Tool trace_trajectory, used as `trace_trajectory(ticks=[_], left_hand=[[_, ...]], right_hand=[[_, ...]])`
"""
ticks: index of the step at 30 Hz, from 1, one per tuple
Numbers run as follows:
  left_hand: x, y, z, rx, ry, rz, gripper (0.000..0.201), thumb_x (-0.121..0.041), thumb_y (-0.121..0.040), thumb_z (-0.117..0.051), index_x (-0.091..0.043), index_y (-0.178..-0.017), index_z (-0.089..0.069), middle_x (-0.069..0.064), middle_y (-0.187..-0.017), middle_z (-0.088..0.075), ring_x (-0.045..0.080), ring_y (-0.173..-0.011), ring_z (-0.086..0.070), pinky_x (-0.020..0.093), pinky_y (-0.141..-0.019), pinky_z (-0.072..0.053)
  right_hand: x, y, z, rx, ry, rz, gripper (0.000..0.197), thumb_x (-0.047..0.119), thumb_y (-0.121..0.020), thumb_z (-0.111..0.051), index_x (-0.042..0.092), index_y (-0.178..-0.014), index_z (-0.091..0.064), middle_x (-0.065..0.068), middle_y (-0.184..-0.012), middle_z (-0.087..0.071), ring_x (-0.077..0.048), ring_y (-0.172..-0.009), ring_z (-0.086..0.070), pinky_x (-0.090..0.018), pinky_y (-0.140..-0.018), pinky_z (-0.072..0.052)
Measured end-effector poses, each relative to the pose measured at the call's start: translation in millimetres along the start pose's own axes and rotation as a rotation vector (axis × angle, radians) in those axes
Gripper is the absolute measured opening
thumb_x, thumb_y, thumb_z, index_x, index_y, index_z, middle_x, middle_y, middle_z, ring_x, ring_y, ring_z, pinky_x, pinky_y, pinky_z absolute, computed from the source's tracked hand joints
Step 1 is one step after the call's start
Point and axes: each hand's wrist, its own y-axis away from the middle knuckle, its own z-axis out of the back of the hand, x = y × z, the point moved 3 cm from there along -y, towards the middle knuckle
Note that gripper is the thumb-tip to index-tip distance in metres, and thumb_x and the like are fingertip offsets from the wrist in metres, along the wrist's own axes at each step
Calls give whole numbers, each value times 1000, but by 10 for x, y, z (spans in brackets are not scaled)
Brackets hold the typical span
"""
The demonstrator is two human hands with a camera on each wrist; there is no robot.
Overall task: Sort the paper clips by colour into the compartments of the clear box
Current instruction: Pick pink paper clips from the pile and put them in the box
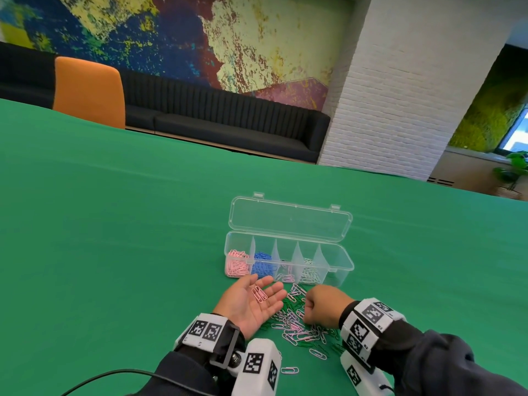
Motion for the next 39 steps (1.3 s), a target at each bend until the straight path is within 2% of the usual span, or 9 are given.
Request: trace_trajectory(ticks=[5, 11, 17, 21, 25, 28, 33, 36, 39], left_hand=[[14, -15, 8, -23, -39, 12, 31, -24, -98, -37, -3, -93, -59, 18, -83, -69, 31, -86, -62, 39, -84, -45], [44, -11, -16, -26, -36, 28, 33, -24, -99, -36, 0, -94, -58, 20, -84, -67, 32, -87, -60, 41, -84, -44], [-40, -38, 37, -29, 59, -7, 35, -24, -100, -34, 2, -93, -57, 23, -91, -64, 34, -87, -60, 41, -79, -46], [-32, -32, 44, -39, 40, -12, 35, -25, -100, -34, 1, -94, -57, 22, -92, -64, 33, -88, -60, 41, -81, -46], [-29, -39, 40, -44, 21, -15, 35, -25, -99, -35, 0, -93, -58, 22, -90, -65, 33, -88, -61, 41, -82, -46], [-24, -35, 39, -47, 8, -8, 34, -25, -99, -35, 0, -93, -58, 21, -89, -65, 33, -87, -61, 41, -82, -45], [15, -8, -3, -36, -34, 21, 34, -25, -99, -35, 1, -97, -57, 21, -93, -62, 33, -88, -59, 44, -91, -41], [31, 15, -41, -9, -9, 42, 37, -25, -100, -34, 5, -103, -54, 25, -101, -60, 37, -92, -57, 46, -94, -38], [25, 33, -65, 9, 22, 40, 38, -24, -101, -32, 8, -103, -53, 28, -104, -59, 39, -93, -56, 46, -95, -37]], right_hand=[[-33, -16, 87, -17, -130, 12, 28, 18, -87, -55, 20, -61, -43, 6, -64, -45, -11, -63, -46, -15, -53, -36], [58, -13, 397, -202, -549, 170, 17, 17, -88, -60, 17, -72, -55, 7, -63, -51, -5, -54, -44, -14, -54, -40], [139, -225, 225, -120, -70, 106, 14, 19, -89, -55, 12, -99, -62, -4, -104, -65, -15, -86, -54, -23, -78, -42], [168, -330, 114, -59, 130, 50, 6, 20, -91, -49, 14, -91, -50, -8, -97, -59, -20, -87, -53, -28, -82, -45], [87, -346, 137, 5, 86, -12, 11, 19, -89, -51, 10, -89, -57, -9, -91, -57, -19, -81, -50, -26, -76, -45], [39, -269, 183, -6, -13, 8, 19, 19, -89, -51, 15, -71, -49, -4, -83, -53, -18, -77, -49, -23, -68, -42], [56, -50, 423, -69, -497, 163, 14, 16, -91, -54, 18, -76, -53, 6, -66, -54, -6, -52, -48, -15, -48, -40], [-22, -42, 453, -95, -377, 148, 6, 17, -89, -56, 18, -84, -57, 5, -75, -58, -5, -57, -49, -15, -52, -41], [-126, -107, 321, -84, -78, 73, 13, 15, -89, -54, 15, -99, -62, -1, -101, -64, -10, -80, -51, -19, -72, -41]])
